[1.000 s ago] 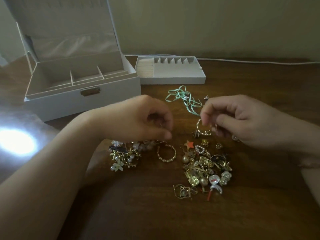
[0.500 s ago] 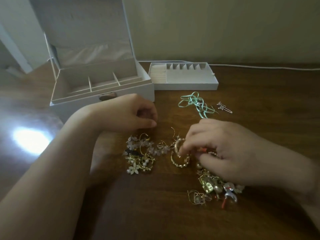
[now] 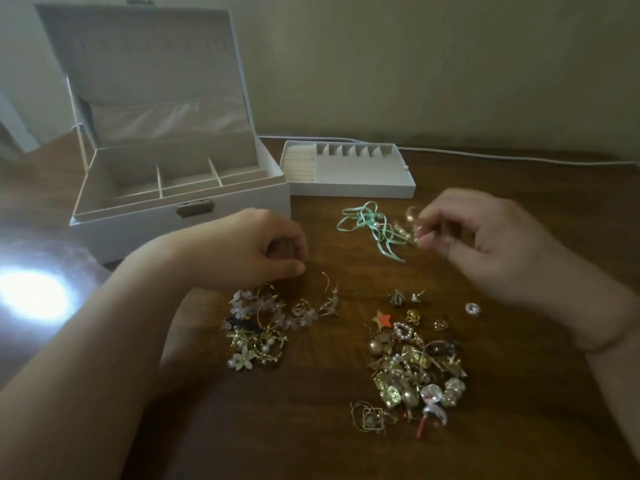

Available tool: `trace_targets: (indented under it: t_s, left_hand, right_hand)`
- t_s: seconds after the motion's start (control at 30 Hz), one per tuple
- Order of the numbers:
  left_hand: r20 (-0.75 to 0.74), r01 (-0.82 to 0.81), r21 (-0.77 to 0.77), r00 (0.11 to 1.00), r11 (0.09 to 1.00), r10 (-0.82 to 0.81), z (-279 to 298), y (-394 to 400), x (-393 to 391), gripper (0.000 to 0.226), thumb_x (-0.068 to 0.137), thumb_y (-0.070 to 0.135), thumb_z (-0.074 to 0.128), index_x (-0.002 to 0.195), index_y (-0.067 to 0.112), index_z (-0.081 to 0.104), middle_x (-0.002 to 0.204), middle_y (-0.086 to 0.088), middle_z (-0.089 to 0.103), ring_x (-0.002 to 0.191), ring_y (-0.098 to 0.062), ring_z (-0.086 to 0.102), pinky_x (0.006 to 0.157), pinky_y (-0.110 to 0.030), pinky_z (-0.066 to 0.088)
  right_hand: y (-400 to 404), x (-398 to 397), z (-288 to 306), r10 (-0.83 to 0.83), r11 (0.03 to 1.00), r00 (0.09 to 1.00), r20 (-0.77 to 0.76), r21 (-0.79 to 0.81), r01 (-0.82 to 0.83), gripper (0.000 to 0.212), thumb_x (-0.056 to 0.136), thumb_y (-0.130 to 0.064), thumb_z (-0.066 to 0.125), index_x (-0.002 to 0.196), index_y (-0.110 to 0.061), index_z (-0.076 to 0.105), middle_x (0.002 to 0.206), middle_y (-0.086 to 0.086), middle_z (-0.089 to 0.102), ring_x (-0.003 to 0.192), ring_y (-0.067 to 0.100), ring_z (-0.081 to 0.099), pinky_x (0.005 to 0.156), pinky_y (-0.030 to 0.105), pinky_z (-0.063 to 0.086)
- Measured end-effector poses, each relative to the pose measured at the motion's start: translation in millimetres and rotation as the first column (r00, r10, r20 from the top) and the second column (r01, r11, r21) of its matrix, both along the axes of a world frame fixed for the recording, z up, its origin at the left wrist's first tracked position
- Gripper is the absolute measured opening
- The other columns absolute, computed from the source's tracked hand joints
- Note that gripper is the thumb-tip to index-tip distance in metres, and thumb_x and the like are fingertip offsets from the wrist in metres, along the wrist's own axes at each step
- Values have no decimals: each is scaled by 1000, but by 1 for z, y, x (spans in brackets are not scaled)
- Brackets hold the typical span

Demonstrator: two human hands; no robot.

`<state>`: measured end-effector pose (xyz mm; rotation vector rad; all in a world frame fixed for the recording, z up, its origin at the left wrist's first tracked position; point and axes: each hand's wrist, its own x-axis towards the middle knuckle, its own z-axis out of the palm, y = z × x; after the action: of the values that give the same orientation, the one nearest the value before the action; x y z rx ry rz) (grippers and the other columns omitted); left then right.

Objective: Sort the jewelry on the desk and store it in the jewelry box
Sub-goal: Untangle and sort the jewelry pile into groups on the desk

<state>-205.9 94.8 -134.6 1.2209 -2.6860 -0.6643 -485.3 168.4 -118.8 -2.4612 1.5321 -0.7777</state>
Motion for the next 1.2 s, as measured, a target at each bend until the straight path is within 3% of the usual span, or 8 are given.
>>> trace_targets:
  t_s: [0.1,0.2,0.53,0.73,0.9,1.03,1.1,1.2]
  left_hand:
    - [-38,21,-52,999,998,-23,-3,1,-4,4,92,34,62,95,35,64,76,-2,64,66,-15,59,64,-19,47]
    - [-35,21,-67,999,998,-24,-4,2,-6,4,92,33,62,95,33,64,72,-3,63,64,-15,58,62,-16,45]
    - [6,-94,-90,995,991,95,2,-4,12,4,92,34,63,94,36,64,80,9,63,73,-5,58,64,-21,41]
    - [-49,1,-49,999,999,-4,2,5,-1,13,90,36,65,103,36,66,88,12,62,78,-1,58,68,-18,45]
    - [-2,141,-60,990,988,-142,-3,13,-20,15,93,28,62,106,33,70,102,18,55,89,0,55,77,-15,45]
    - [11,119,-56,993,991,-118,-4,9,-16,17,94,23,62,103,35,70,97,24,55,86,3,55,74,-12,40]
    - [-16,92,-75,995,993,-94,-2,8,-13,19,95,19,59,102,34,69,95,23,58,86,3,56,74,-14,43]
    - [-24,40,-134,999,990,-44,-1,6,-10,20,94,17,57,103,32,68,96,17,63,87,0,59,80,-26,51]
  right_hand:
    - [-27,-59,-8,-338,938,932,-127,35,345,17,90,-24,63,83,-37,54,83,-18,51,75,9,48,63,29,35]
    - [-41,-84,-24,-562,797,799,-213,120,592,3,93,-29,59,90,-30,58,86,-11,53,79,14,48,59,26,32]
    - [-42,-79,-26,-581,746,747,-322,154,647,15,86,-42,64,98,-35,59,102,1,55,94,23,53,76,38,48]
    - [-42,-76,-24,-593,739,748,-299,167,653,39,83,-45,67,119,-30,58,121,6,52,114,29,51,86,42,46]
    - [-31,-58,-17,-547,820,815,-194,75,568,43,84,-44,64,124,-30,58,129,4,52,119,24,49,91,42,46]
    - [2,13,2,-149,977,986,-73,141,158,44,75,-62,55,112,-40,62,113,-19,59,96,-11,49,78,10,37]
    - [14,49,2,16,972,980,-197,234,31,52,74,-70,50,119,-45,56,118,-29,52,105,-12,43,89,17,39]
    - [17,72,-5,62,985,930,-363,171,1,58,80,-70,50,132,-46,45,128,-29,45,118,-1,37,96,30,42]
